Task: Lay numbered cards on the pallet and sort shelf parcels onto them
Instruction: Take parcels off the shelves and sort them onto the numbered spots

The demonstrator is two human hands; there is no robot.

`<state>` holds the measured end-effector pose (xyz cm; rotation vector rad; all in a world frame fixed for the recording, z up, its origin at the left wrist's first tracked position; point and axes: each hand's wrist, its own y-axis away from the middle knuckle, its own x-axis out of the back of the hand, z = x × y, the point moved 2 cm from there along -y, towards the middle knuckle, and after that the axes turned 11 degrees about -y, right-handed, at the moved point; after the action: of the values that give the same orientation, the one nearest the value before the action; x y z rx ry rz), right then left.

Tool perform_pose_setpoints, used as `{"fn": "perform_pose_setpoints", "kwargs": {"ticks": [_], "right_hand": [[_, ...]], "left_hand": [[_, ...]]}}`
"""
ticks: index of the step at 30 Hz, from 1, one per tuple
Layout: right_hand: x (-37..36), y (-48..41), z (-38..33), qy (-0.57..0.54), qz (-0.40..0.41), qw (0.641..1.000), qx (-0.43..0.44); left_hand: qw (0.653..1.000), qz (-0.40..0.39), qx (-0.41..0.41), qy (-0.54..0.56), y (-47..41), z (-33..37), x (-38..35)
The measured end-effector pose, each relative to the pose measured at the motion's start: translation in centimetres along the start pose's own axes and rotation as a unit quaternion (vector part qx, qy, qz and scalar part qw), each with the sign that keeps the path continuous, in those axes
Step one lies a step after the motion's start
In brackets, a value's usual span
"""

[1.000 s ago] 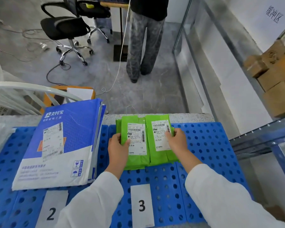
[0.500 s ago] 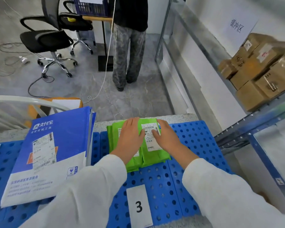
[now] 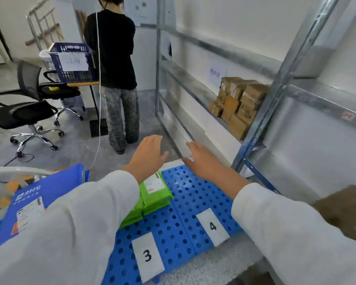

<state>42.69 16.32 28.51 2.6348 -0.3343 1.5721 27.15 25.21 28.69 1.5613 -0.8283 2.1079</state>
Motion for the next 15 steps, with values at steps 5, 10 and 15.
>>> {"fn": "perform_pose_setpoints", "kwargs": {"ticks": [5,10,15], "right_hand": [[7.8,8.0,0.6,0.022,0.078,0.996,-0.022],[13.2,16.2,1.9,0.047,0.135,0.988,-0.058],[16.5,24.0,3.0,0.039,0.196,0.975,-0.099]], "left_hand": [[0.995,0.035,-0.089,0.001,1.5,8.8,5.8],[0.987,0.043,-0.158,0.003,4.9,17.3,8.5],[0.971,0.055,-0.232,0.003,8.3,23.3,9.8]]}}
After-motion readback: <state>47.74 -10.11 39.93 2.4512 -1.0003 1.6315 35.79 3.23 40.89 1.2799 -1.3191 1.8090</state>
